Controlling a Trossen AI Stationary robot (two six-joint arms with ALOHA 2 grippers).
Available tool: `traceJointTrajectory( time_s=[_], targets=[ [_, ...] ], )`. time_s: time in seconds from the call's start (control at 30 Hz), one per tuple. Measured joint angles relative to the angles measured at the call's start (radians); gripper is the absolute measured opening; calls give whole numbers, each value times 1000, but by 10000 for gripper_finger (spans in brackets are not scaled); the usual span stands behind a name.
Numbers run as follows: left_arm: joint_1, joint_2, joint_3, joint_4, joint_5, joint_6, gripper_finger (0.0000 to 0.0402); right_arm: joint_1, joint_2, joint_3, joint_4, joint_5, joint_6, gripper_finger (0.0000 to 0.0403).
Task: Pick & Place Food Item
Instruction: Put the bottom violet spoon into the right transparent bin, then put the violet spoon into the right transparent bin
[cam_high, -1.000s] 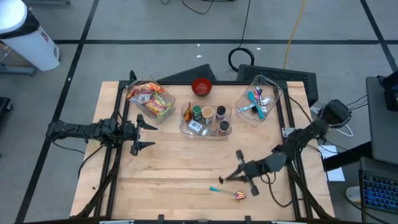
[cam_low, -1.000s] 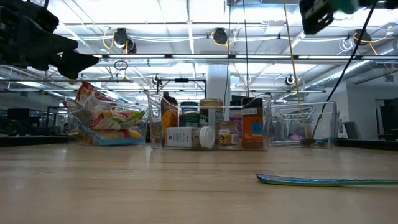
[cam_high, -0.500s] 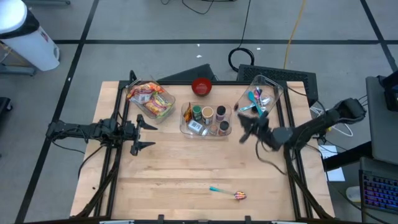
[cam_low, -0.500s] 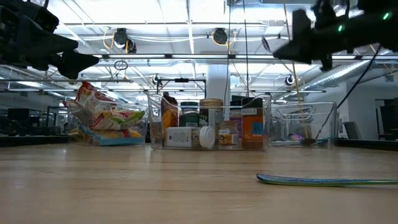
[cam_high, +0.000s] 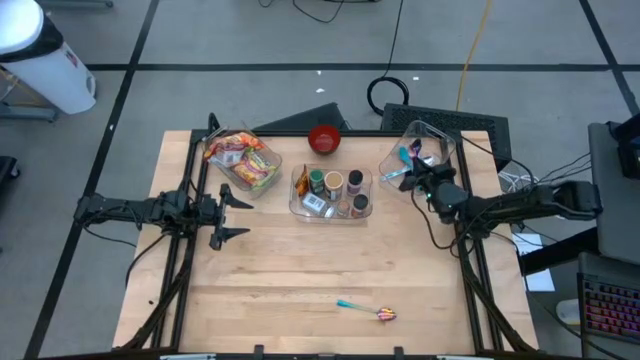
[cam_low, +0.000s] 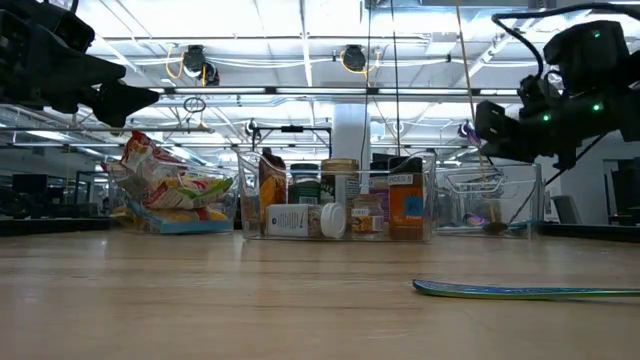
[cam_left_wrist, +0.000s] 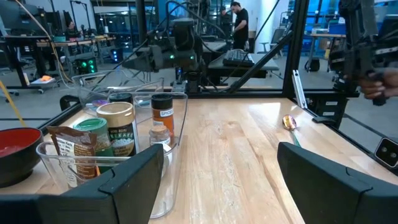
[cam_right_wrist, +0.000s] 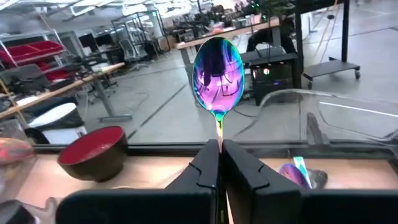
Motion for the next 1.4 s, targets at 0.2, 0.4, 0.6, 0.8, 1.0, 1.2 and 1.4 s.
traceJointTrajectory(
  time_s=[0.2, 0.4, 0.6, 0.8, 1.0, 1.2, 1.4],
  targets=[
    [0, 0, 0, 0, 0, 0, 324, -30, 0, -8, -61, 0, 25, 28],
    [0, 0, 0, 0, 0, 0, 324, -30, 0, -10, -37, -1, 15, 97],
    [0, 0, 0, 0, 0, 0, 324, -27, 0, -11, 66, -111, -9, 149],
    [0, 0, 0, 0, 0, 0, 324, 52, 1, 43, 307, -536, -111, 166],
    [0, 0, 0, 0, 0, 0, 324, 292, 12, 231, 142, -906, -138, 165],
    [0, 0, 0, 0, 0, 0, 324, 651, 134, 507, -240, -788, -244, 171],
    [0, 0, 0, 0, 0, 0, 324, 878, 343, 785, -681, -537, -187, 170]
  ],
)
